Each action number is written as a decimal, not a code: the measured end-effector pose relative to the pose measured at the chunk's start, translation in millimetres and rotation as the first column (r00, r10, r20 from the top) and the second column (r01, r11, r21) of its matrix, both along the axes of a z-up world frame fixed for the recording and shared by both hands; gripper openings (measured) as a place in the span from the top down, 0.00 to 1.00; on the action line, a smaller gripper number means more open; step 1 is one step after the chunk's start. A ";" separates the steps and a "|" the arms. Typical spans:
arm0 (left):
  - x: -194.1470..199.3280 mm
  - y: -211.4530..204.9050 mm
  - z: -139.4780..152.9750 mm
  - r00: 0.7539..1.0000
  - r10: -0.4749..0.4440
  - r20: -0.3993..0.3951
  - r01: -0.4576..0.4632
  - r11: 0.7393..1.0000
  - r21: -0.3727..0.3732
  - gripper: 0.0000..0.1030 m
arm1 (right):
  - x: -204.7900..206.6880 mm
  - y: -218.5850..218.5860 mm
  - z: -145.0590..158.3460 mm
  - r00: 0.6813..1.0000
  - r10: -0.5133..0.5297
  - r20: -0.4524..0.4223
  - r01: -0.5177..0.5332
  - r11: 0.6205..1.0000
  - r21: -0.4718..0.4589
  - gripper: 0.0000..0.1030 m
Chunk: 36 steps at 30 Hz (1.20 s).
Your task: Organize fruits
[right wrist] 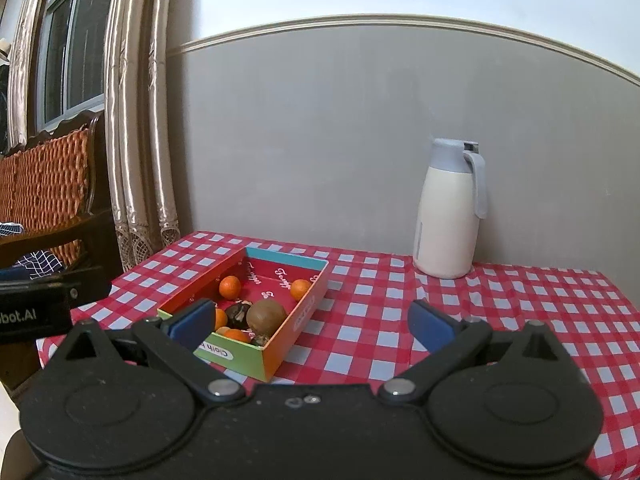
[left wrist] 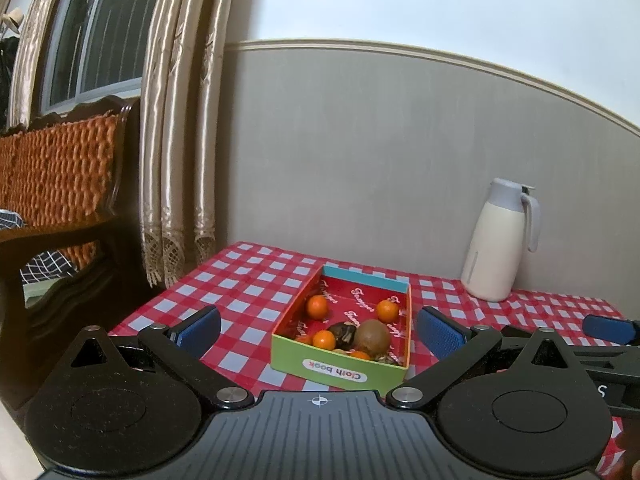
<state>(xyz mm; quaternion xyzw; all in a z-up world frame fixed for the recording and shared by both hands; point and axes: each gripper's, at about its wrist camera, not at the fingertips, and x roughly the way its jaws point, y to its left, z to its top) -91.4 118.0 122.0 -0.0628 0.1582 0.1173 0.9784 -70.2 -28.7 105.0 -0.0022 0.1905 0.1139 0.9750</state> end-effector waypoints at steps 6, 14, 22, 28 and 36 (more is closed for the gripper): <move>2.4 -0.5 -1.9 1.000 0.005 -0.013 -0.005 1.000 0.012 0.00 | 4.3 0.3 -3.8 1.000 0.012 -0.022 -0.012 1.000 0.015 0.00; 3.9 0.1 -1.3 1.000 0.008 -0.018 -0.008 1.000 0.019 0.00 | 5.3 1.3 -3.2 1.000 0.010 -0.023 -0.009 1.000 0.019 0.00; 7.5 -1.8 -3.2 1.000 0.009 -0.025 -0.008 0.999 0.038 0.00 | 6.7 0.5 -4.8 1.000 -0.003 -0.023 0.003 1.000 0.014 0.00; 10.6 -3.4 -4.4 1.000 0.005 -0.027 -0.004 0.999 0.038 0.00 | 7.3 -1.4 -5.5 1.000 -0.010 -0.022 0.010 1.000 0.017 0.00; 16.8 -2.3 -9.3 0.999 0.007 -0.040 -0.005 0.999 0.047 0.00 | 12.8 -0.8 -10.8 0.999 -0.012 -0.034 0.012 1.000 0.018 0.00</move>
